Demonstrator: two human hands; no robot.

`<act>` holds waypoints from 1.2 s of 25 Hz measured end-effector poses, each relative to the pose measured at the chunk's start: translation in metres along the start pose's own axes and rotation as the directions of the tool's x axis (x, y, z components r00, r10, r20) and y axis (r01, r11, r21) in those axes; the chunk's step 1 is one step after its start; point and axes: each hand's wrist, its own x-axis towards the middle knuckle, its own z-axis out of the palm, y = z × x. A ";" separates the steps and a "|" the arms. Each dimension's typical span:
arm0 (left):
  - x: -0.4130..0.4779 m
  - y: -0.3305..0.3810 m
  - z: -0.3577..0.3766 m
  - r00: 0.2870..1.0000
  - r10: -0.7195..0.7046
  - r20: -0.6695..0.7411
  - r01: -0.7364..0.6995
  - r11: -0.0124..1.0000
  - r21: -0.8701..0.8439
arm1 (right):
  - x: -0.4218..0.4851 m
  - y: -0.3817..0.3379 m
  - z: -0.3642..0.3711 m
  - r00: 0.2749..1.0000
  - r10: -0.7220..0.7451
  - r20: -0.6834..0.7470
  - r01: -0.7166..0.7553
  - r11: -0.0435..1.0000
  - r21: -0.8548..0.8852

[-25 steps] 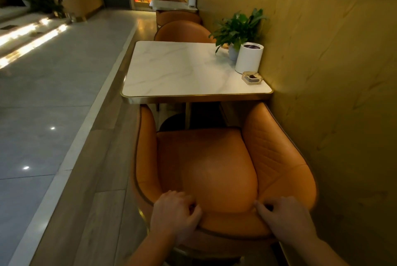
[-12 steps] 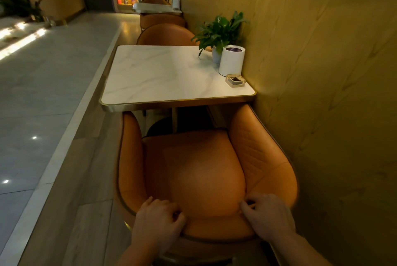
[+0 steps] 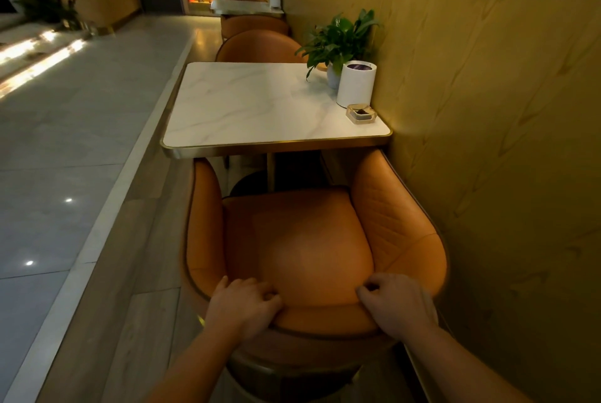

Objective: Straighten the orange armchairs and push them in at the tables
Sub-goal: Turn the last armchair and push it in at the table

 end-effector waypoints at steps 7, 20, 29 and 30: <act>0.010 -0.007 0.013 0.999 -0.027 -0.027 0.029 0.996 0.087 | 0.002 0.000 0.001 1.000 0.001 -0.005 -0.001 1.000 -0.018; -0.044 0.005 -0.005 0.987 -0.071 -0.142 0.056 0.993 -0.103 | 0.000 -0.005 -0.006 0.995 0.020 0.100 -0.009 0.994 -0.108; -0.120 0.010 -0.053 0.966 -0.132 -0.221 0.122 0.991 -0.057 | -0.035 -0.040 -0.047 0.991 -0.133 0.033 0.135 0.988 -0.073; -0.129 0.011 -0.060 0.962 -0.142 -0.234 0.133 0.990 -0.054 | -0.041 -0.046 -0.055 0.989 -0.149 0.016 0.150 0.988 -0.044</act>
